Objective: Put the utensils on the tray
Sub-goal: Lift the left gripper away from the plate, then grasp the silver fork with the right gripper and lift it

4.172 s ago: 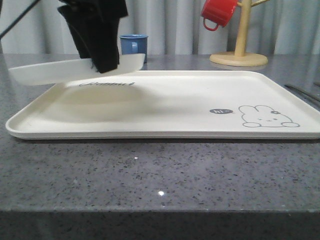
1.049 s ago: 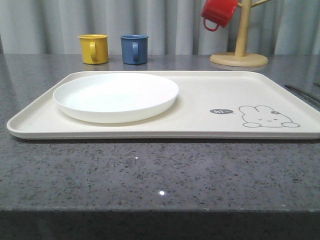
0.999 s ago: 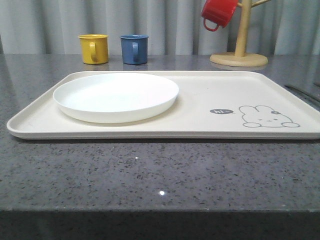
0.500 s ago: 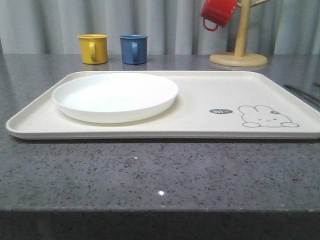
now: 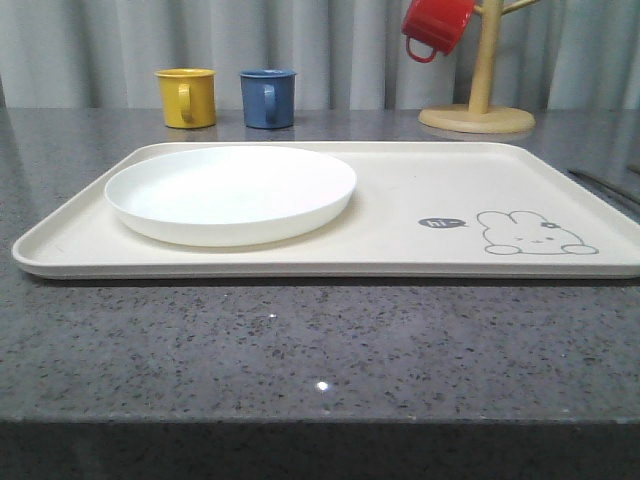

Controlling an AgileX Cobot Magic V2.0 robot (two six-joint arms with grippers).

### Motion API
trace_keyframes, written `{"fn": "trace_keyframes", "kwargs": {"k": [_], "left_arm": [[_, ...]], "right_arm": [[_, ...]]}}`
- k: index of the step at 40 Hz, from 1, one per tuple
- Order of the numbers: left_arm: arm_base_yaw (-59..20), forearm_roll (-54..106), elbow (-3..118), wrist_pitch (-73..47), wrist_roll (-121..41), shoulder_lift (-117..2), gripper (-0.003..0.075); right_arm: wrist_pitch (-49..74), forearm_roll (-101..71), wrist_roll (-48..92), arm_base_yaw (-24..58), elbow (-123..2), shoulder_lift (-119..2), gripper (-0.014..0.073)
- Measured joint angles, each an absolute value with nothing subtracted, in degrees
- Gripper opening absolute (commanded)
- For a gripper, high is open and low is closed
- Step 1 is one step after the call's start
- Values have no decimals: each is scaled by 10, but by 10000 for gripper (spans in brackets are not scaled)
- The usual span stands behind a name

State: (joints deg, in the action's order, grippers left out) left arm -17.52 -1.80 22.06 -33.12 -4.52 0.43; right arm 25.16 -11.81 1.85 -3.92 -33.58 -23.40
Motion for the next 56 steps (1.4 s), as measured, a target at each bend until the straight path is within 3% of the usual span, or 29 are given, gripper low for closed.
{"fn": "trace_keyframes", "kwargs": {"k": [5, 11, 14, 33, 56], "left_arm": [[-175, -18, 221, -331, -45, 4, -18], [-175, -17, 221, -331, -45, 4, -18], [-175, -17, 221, -331, -45, 4, -18], [-175, -17, 221, -331, -45, 4, -18], [-175, -17, 221, -331, -45, 4, -18]], "right_arm": [[247, -118, 18, -39, -336, -234, 566], [252, -118, 21, -39, -337, -245, 374], [256, -113, 36, -39, -347, -269, 325], [449, -107, 101, -38, -558, -585, 323], [518, -105, 102, 6, -677, -806, 323]]}}
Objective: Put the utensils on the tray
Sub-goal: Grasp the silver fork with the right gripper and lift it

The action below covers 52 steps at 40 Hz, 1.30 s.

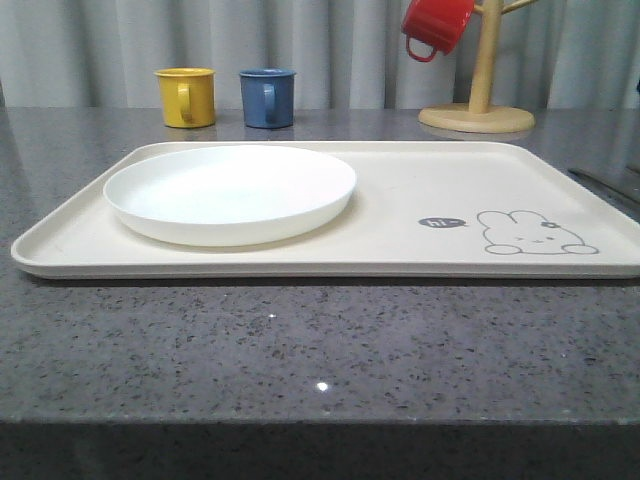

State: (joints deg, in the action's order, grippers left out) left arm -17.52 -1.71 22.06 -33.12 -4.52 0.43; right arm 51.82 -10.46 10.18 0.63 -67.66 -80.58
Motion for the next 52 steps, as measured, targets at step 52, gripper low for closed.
{"fn": "trace_keyframes", "kwargs": {"k": [52], "left_arm": [[-175, -17, 221, -331, -45, 4, -18]], "right_arm": [[474, -105, 100, 10, -680, -921, 323]]}}
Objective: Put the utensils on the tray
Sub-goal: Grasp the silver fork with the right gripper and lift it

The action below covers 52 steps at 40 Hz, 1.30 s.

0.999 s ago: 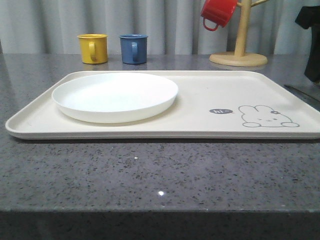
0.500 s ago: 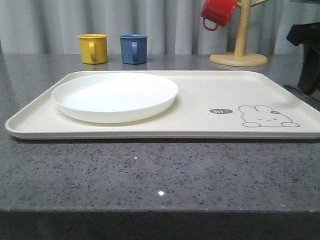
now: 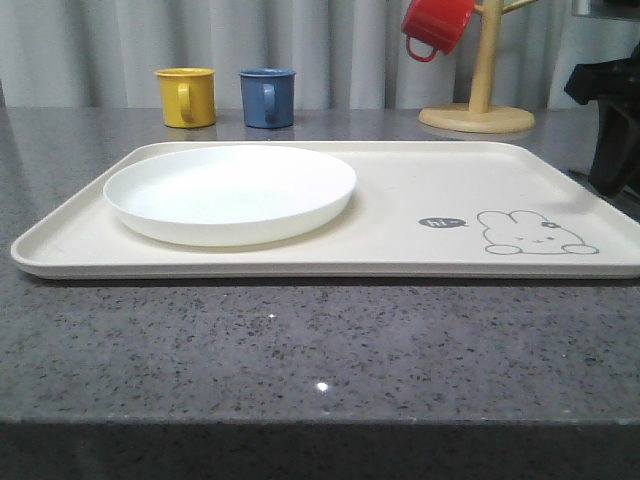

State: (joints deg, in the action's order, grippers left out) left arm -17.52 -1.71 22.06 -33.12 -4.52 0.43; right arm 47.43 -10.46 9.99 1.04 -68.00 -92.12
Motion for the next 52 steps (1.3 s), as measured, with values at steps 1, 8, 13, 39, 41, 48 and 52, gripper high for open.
{"fn": "trace_keyframes", "kwargs": {"k": [1, 8, 13, 39, 41, 48, 52], "left_arm": [[-175, -17, 221, -331, -45, 4, -18], [-175, -17, 221, -331, -45, 4, -18], [-175, -17, 221, -331, -45, 4, -18], [-175, -17, 221, -331, -45, 4, -18], [-175, -17, 221, -331, -45, 4, -18], [-175, -17, 221, -331, -45, 4, -18], [-175, -17, 221, -331, -45, 4, -18]], "right_arm": [[474, -105, 100, 10, -680, -921, 323], [474, -105, 95, 10, -680, -929, 323], [473, -105, 89, 10, -680, -932, 314], [509, -101, 70, 9, -705, -942, -47], [526, -101, 54, 9, -718, -942, -47], [585, -35, -55, 38, -773, -922, -47], [628, 33, -125, 82, -804, -916, -47]]}}
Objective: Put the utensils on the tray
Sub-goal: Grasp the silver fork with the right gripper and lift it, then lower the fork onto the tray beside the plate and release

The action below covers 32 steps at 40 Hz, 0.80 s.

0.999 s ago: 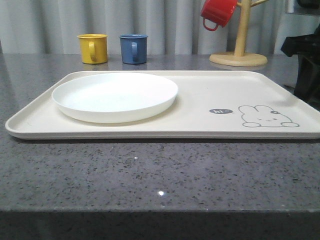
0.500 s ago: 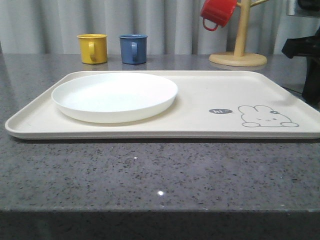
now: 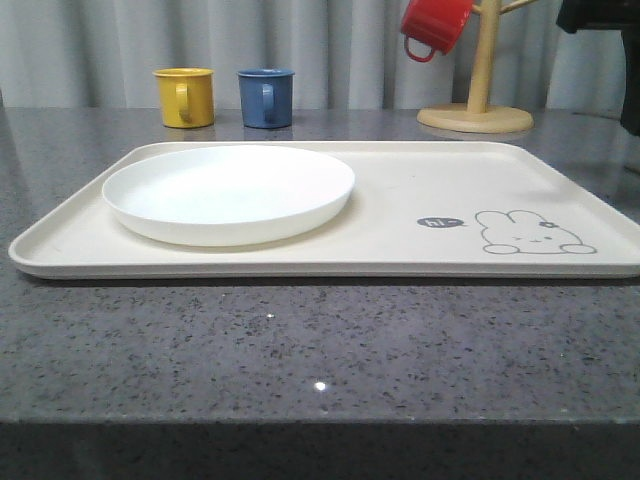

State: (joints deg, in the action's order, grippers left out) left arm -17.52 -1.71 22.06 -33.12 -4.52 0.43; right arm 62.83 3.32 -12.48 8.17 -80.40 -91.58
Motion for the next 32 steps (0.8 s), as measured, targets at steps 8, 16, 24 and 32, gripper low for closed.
{"fn": "trace_keyframes", "kwargs": {"k": [8, 16, 24, 32], "left_arm": [[-175, -17, 221, -331, -45, 4, -18], [-175, -17, 221, -331, -45, 4, -18], [-175, -17, 221, -331, -45, 4, -18], [-175, -17, 221, -331, -45, 4, -18]], "right_arm": [[667, 71, -217, 177, -847, -916, -47], [671, 72, -270, 263, -889, -953, -47], [667, 67, -325, 302, -924, -998, -47], [637, 41, -348, 302, -928, -1026, -47]]}}
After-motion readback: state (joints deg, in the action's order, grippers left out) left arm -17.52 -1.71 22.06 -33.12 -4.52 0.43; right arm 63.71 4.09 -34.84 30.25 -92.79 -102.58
